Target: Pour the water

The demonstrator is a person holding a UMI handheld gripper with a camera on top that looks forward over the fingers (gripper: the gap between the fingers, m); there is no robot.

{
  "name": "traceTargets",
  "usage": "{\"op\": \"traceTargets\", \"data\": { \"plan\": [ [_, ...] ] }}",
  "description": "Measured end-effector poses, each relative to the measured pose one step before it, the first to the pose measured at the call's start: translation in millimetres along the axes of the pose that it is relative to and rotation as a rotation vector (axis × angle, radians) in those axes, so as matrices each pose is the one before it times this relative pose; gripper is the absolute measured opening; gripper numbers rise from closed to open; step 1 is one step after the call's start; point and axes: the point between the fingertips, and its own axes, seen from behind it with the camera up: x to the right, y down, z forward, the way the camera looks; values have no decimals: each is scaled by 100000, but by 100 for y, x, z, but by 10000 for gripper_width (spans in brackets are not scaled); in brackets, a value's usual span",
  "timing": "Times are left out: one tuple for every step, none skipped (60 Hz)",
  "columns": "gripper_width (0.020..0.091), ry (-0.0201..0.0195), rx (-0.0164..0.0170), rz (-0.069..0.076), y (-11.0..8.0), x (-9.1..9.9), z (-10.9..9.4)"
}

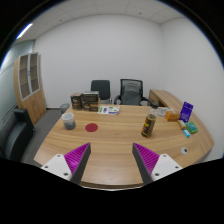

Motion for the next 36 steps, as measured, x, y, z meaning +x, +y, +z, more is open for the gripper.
{"op": "traceTargets", "data": {
  "plan": [
    [858, 673, -137, 334, 195, 1225, 790],
    [859, 567, 87, 406, 127, 1144, 807],
    [859, 546, 223, 425, 93, 1122, 782],
    [859, 602, 244, 412, 98, 1121, 788],
    [861, 791, 199, 334, 84, 1130, 812],
    [859, 754, -32, 300, -73, 1200, 724],
    [861, 818, 336, 227, 28, 1088, 896],
    [860, 641, 477, 279, -28, 1027, 909],
    [862, 552, 563, 289, -51, 969, 926],
    [860, 528, 585, 257, -57, 1006, 947],
    [862, 601, 480, 301, -40, 959, 980],
    [864, 683, 484, 298, -49, 986, 1009],
    [864, 662, 450, 348, -77, 905, 1026],
    [863, 594, 518, 436, -68, 862, 1056],
    [860, 499, 531, 500, -101, 806, 1050],
    [857, 491, 568, 568, -97, 759, 1067],
    [857, 543, 466, 547, -78, 760, 1098],
    [857, 396, 361, 506, -94, 644, 1078],
    [860, 229, 307, 494, -108, 613, 1086],
    [858, 97, 319, 550, -117, 511, 1083],
    [857, 24, 317, 606, -108, 432, 1048],
    [859, -86, 283, 538, -134, 413, 1053],
    [858, -192, 189, 547, -103, 333, 1000],
    [856, -348, 147, 701, -124, 260, 929],
    [855, -513, 120, 742, -137, 216, 893],
    [851, -631, 95, 711, -125, 162, 859],
    [850, -657, 185, 667, -152, 115, 842],
    [851, -590, 338, 633, -217, 95, 783],
    [849, -428, 447, 474, -219, 141, 766],
    [850, -359, 450, 156, -206, 129, 715],
    [849, -277, 341, -153, -147, 108, 699],
    [846, -133, 262, -274, -124, 66, 671],
    [846, -224, 303, -196, -148, 38, 628],
    [844, -346, 446, -108, -138, 1, 581],
    [841, -479, 548, -120, -165, -119, 572],
    [834, -585, 521, -200, -115, -132, 530]
  ]
}}
